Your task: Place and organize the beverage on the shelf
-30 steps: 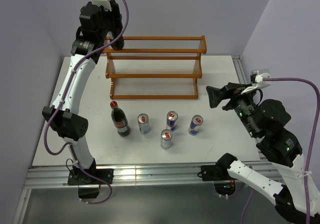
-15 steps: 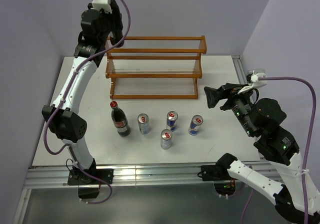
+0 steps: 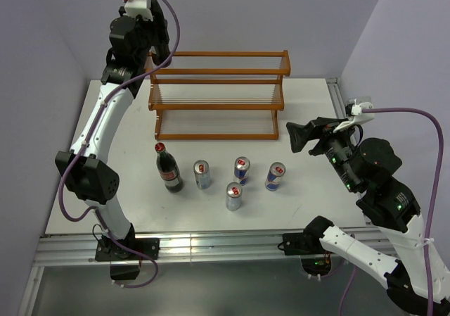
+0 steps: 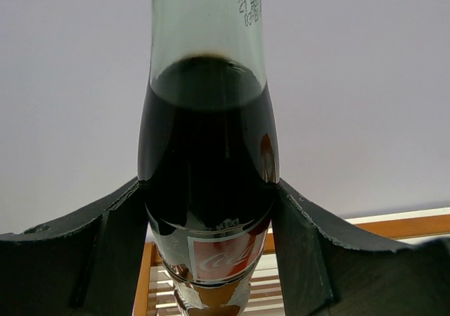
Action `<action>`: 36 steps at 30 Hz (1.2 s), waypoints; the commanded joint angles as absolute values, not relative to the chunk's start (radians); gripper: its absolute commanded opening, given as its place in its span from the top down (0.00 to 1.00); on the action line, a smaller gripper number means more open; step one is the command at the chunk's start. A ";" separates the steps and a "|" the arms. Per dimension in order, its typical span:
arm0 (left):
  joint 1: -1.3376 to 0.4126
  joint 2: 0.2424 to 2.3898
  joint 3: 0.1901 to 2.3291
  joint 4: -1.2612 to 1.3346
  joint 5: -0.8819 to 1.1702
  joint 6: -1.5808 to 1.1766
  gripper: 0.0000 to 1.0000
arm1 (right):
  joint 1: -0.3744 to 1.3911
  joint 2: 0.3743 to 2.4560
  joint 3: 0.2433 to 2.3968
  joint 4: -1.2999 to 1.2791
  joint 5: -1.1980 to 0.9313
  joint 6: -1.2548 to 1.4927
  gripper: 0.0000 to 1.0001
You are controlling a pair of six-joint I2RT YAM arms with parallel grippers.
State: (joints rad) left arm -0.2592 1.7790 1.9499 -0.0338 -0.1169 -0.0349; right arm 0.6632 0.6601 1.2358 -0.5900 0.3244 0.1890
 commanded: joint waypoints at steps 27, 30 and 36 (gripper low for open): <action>-0.250 1.634 1.873 0.161 -0.075 0.023 0.16 | 0.667 0.657 1.233 -0.538 0.291 0.190 0.01; -0.250 1.631 1.873 0.160 -0.064 0.021 0.11 | 0.666 0.658 1.235 -0.538 0.293 0.189 0.01; -0.250 1.626 1.881 0.144 -0.078 0.017 0.00 | 0.667 0.655 1.230 -0.540 0.295 0.187 0.01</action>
